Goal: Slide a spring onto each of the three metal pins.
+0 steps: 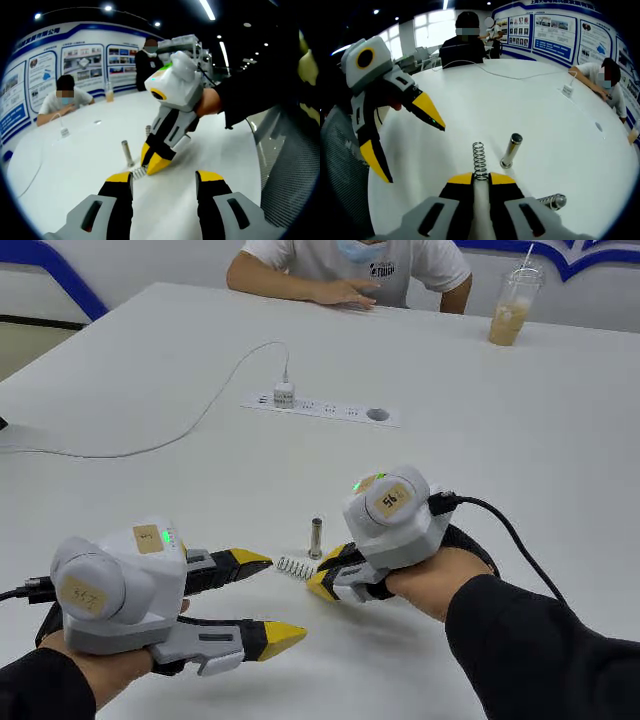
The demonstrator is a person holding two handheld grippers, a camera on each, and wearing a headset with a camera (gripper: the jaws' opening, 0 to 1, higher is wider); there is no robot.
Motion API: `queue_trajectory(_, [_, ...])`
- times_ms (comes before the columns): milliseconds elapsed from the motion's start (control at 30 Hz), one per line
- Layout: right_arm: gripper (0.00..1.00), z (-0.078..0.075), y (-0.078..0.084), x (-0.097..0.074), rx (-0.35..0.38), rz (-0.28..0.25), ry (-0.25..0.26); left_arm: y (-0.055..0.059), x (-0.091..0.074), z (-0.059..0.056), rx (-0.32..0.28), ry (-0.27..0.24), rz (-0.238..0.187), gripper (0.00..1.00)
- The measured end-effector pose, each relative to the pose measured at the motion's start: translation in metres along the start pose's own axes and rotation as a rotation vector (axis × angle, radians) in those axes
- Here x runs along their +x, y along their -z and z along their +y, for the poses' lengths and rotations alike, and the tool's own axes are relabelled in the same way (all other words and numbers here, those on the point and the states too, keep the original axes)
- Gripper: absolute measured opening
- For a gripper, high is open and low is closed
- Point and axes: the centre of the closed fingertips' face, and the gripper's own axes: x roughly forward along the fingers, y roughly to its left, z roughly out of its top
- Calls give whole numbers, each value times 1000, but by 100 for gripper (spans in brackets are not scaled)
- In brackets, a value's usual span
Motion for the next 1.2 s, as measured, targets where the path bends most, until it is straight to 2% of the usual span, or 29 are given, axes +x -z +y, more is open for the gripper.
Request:
queue_trajectory(233, [11,2,0,-4,3,-5,-5,0,0,0,1,-1,0,51])
queue_trajectory(567, [11,19,1,-22,-36,20,-47,1,3,-2,21,3,11,48])
queue_trajectory(900, [11,41,7,-47,-96,80,-107,3,6,-8,77,20,29,41])
queue_trajectory(1200, [11,57,11,-60,-147,151,-151,8,12,-24,153,81,58,26])
